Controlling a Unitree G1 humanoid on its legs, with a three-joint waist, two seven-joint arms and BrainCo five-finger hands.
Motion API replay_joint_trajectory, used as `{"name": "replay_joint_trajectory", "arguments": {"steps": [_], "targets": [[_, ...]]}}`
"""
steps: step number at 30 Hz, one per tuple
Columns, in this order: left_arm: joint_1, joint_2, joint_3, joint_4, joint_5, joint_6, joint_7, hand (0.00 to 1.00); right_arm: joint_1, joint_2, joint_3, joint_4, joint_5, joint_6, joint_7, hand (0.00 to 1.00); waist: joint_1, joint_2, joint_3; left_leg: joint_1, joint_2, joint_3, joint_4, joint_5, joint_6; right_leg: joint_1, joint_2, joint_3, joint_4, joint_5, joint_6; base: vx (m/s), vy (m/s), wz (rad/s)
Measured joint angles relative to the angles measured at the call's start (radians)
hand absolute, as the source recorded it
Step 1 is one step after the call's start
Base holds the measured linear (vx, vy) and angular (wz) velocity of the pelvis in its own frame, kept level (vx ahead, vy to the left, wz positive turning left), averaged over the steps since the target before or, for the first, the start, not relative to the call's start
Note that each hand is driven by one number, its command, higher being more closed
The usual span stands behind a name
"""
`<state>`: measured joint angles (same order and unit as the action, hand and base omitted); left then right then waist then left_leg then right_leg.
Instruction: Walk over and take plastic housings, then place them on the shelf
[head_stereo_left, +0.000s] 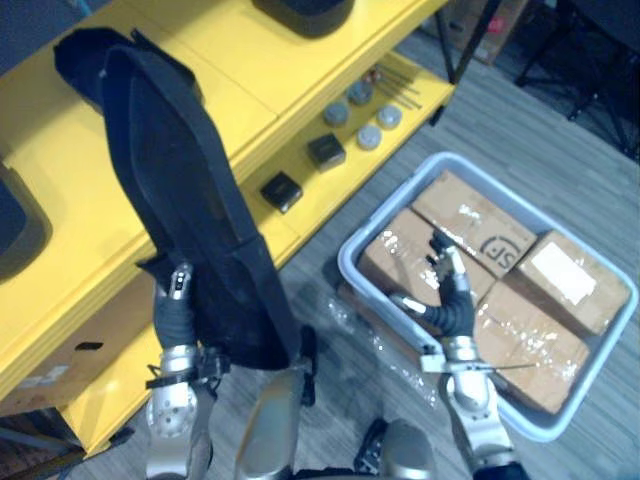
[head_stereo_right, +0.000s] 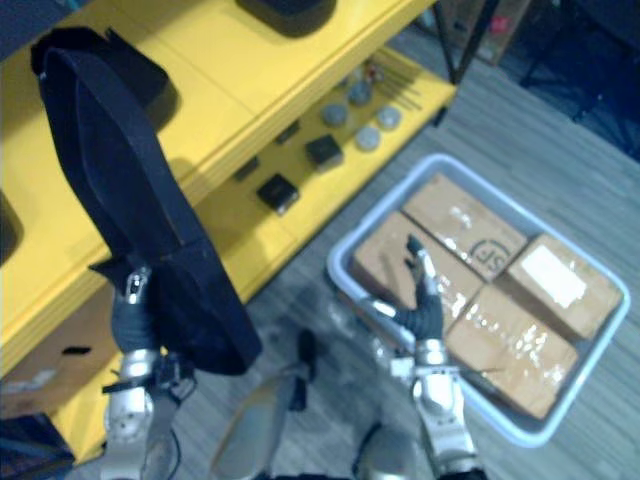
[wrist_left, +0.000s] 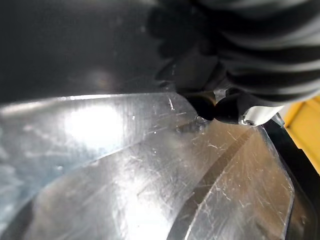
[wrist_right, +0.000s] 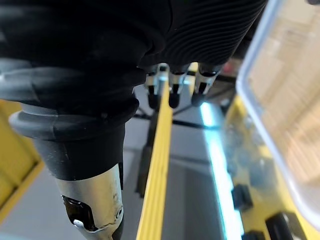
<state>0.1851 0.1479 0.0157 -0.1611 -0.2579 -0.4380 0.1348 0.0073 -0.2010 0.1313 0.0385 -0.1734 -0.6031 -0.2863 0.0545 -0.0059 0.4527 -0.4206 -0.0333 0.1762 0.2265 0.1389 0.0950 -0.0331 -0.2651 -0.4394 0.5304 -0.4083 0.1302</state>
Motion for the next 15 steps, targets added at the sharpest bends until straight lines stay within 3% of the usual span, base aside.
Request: {"name": "replay_joint_trajectory", "arguments": {"steps": [7, 9, 10, 11, 12, 13, 14, 15], "targets": [[-0.019, 0.001, -0.031, 0.043, 0.0, -0.001, 0.06, 1.0, -0.008, -0.029, 0.03, 0.002, -0.026, -0.021, 0.002, 0.0, 0.016, 0.014, 0.009, -0.026, -0.004, 0.012, 0.083, -0.061, 0.004, 0.025, -0.014, -0.003, -0.005, -0.013, 0.019, 0.0, 0.042, 0.01], [-0.027, 0.003, -0.017, 0.042, -0.001, -0.001, 0.058, 1.0, -0.008, -0.027, 0.03, 0.002, -0.025, -0.029, 0.0, 0.0, 0.016, -0.001, 0.018, -0.015, -0.005, 0.05, 0.125, -0.112, 0.007, 0.073, -0.029, -0.026, -0.037, -0.027, 0.004, 0.08, 0.086, 0.34], [-0.021, 0.003, -0.001, 0.033, -0.006, -0.001, 0.054, 1.0, -0.009, -0.016, 0.035, 0.001, -0.025, -0.043, -0.002, 0.0, 0.026, -0.013, 0.024, -0.027, 0.014, 0.074, 0.251, -0.181, 0.053, 0.097, -0.033, -0.03, -0.036, -0.043, -0.014, 0.21, 0.102, 0.25], [-0.013, 0.005, 0.016, 0.025, -0.006, 0.0, 0.051, 1.0, -0.001, -0.008, 0.044, -0.002, -0.027, -0.059, -0.006, 0.0, 0.035, -0.016, 0.025, -0.03, 0.019, 0.079, 0.327, -0.281, 0.032, 0.126, -0.029, -0.032, -0.006, -0.064, -0.043, 0.24, 0.081, 0.18], [-0.008, 0.006, 0.02, 0.024, -0.005, 0.003, 0.051, 1.0, 0.006, -0.006, 0.044, -0.006, -0.028, -0.059, -0.009, 0.0, 0.04, -0.027, 0.023, -0.03, 0.011, 0.074, 0.344, -0.306, 0.029, 0.111, -0.043, -0.013, 0.051, -0.063, -0.091, 0.26, 0.07, 0.49], [-0.008, 0.002, 0.023, 0.015, -0.002, 0.018, 0.051, 1.0, 0.013, 0.003, 0.052, -0.017, -0.034, -0.059, -0.018, 0.0, 0.026, -0.031, 0.02, -0.029, -0.022, 0.049, 0.363, -0.333, 0.044, 0.048, -0.075, 0.046, 0.209, 0.001, -0.153, 0.31, 0.095, 0.77], [0.011, 0.006, 0.027, -0.008, 0.001, 0.035, 0.044, 1.0, 0.01, 0.016, 0.056, -0.017, -0.049, -0.059, -0.02, 0.0, 0.011, -0.033, 0.02, -0.008, -0.044, 0.018, 0.368, -0.358, 0.051, -0.012, -0.089, 0.106, 0.354, 0.107, -0.182, 0.33, 0.119, 0.86], [0.022, 0.009, 0.028, -0.016, 0.002, 0.037, 0.035, 1.0, 0.008, 0.023, 0.062, -0.017, -0.058, -0.059, -0.019, 0.0, 0.01, -0.036, 0.018, 0.009, -0.053, 0.004, 0.367, -0.371, 0.051, -0.037, -0.096, 0.131, 0.412, 0.155, -0.178, 0.41, 0.117, 0.69]]}}
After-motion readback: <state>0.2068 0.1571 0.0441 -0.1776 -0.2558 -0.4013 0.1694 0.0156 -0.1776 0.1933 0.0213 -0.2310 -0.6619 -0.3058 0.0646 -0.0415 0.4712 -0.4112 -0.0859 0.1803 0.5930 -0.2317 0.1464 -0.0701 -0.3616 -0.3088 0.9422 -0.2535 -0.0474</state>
